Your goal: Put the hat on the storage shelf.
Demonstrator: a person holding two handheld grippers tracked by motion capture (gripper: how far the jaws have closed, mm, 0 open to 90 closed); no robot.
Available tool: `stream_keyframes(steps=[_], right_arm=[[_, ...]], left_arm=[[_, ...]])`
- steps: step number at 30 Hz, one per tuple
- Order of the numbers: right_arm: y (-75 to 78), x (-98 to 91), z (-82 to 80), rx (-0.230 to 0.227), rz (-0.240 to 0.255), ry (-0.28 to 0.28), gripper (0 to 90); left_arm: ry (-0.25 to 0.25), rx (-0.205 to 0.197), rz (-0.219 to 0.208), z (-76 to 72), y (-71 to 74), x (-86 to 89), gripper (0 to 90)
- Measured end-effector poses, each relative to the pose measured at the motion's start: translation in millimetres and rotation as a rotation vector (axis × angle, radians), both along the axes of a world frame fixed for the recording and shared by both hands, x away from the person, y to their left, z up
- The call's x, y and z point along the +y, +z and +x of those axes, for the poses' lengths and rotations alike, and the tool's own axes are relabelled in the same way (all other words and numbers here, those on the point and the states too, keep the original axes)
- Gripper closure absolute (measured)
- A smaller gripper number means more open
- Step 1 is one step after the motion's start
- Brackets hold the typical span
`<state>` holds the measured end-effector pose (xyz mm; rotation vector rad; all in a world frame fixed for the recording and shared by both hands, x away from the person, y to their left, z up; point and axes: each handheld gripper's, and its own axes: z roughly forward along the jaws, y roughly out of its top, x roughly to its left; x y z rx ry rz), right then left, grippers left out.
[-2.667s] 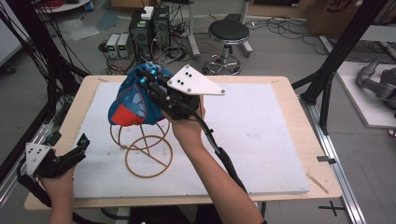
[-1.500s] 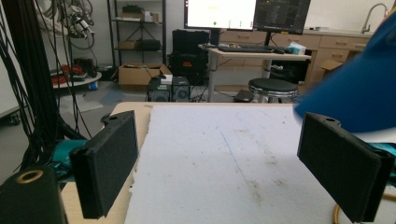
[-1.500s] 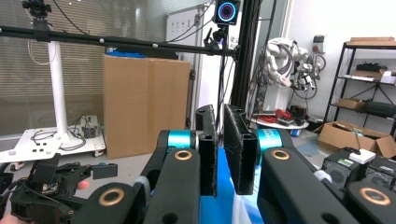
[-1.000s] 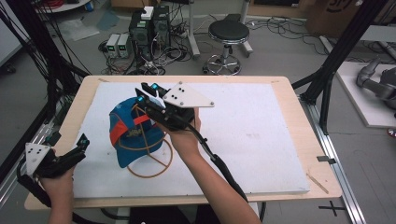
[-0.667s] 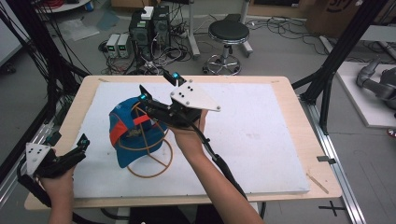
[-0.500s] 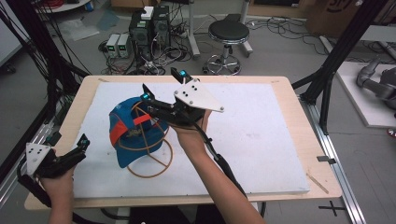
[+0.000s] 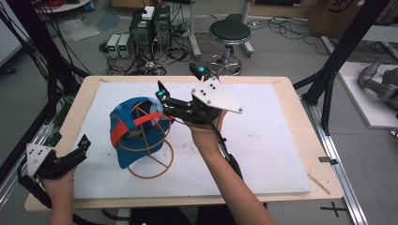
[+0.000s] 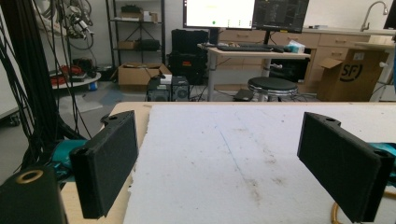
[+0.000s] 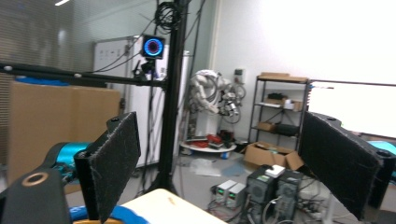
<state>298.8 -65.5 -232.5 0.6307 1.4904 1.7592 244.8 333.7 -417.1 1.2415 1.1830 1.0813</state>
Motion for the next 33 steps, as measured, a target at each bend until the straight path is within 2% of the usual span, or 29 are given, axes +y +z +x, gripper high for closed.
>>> stream_keyframes(steps=[9,23,33], right_arm=[[3.3,-38.9,3.1,-0.015,0.033,-0.078,12.8],[-2.7,-108.6,1.3,-0.024,0.066,-0.176,12.8],[-16.3,-160.3,-8.1,-0.021,0.091,-0.228,12.8]], left_arm=[[-0.002,0.003,0.006,-0.1,-0.1,-0.6,12.8],[-0.007,0.006,0.01,-0.7,-1.2,-0.6,12.8],[-0.006,0.006,0.01,-0.8,-1.5,-1.2,12.8]])
